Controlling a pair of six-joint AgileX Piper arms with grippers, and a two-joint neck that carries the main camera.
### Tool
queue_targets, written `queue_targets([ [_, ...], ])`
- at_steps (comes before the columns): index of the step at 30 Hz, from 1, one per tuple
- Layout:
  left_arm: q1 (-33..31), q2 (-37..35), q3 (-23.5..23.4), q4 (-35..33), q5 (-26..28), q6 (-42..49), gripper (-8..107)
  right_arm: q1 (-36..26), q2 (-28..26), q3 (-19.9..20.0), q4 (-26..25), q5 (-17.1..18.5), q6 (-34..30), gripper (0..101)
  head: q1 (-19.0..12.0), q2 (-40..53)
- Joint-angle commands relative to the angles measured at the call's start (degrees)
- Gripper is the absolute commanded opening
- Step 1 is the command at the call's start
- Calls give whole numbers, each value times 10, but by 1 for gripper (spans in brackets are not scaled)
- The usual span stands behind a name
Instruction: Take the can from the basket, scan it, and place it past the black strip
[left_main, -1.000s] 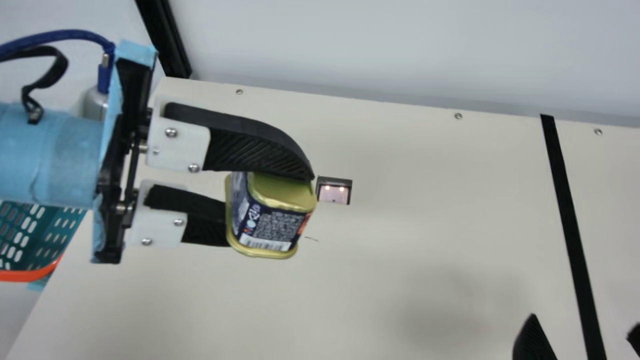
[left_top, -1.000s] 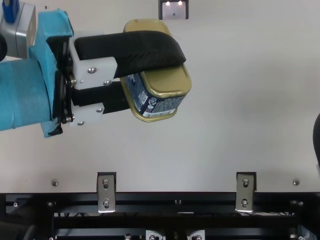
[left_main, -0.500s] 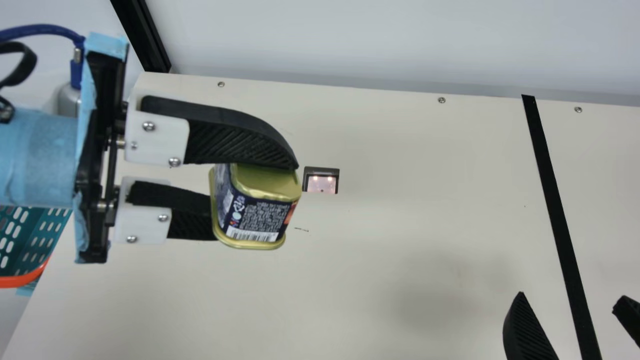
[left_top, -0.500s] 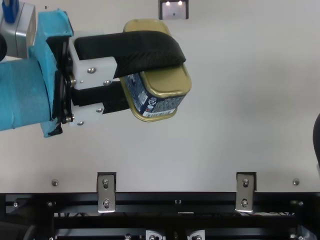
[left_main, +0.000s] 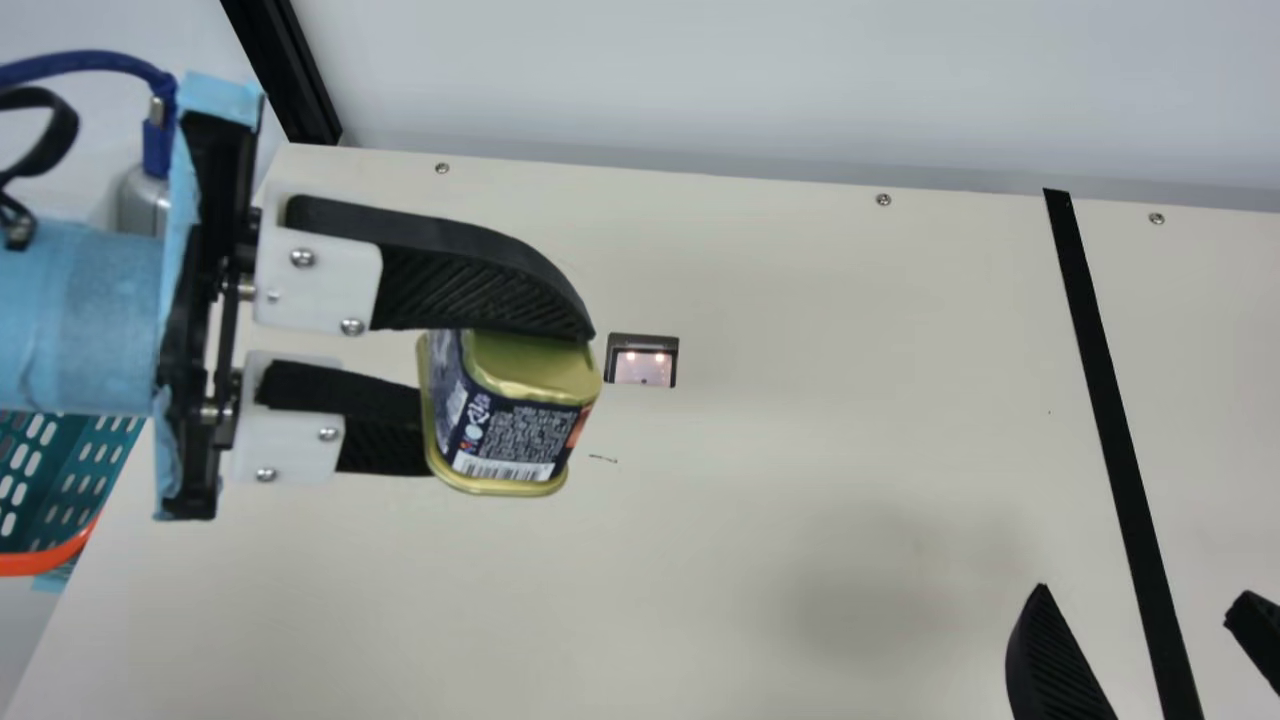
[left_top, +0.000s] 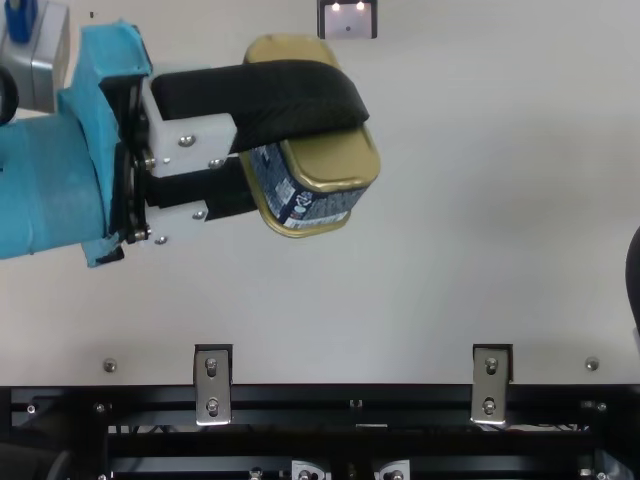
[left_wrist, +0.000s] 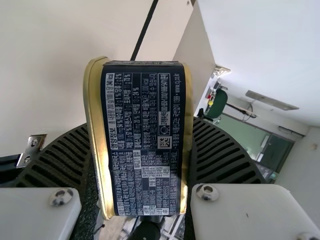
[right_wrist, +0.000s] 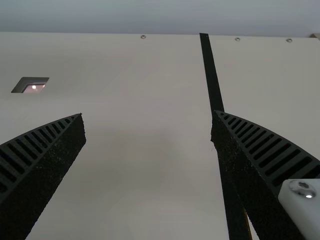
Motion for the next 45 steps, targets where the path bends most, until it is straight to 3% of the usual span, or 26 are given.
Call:
queue_targets([
  [1,-15,-1,-3,5,-21,7,10,0,0,0,0,0,0,101,-2,-3],
  [10,-105,8,-28,51,-140,14,10,0,0,0,0,0,0,101,-2,-3],
  [20,-201,34,-51,209,-290,-9,10,0,0,0,0,0,0,101,-2,-3],
  [32,-259,80,-39,358,-414,-49,10,0,0,0,0,0,0,101,-2,-3],
  [38,-277,110,-21,377,-477,-41,10,0,0,0,0,0,0,101,-2,-3],
  [45,-298,155,9,340,-552,6,10,0,0,0,0,0,0,101,-2,-3],
])
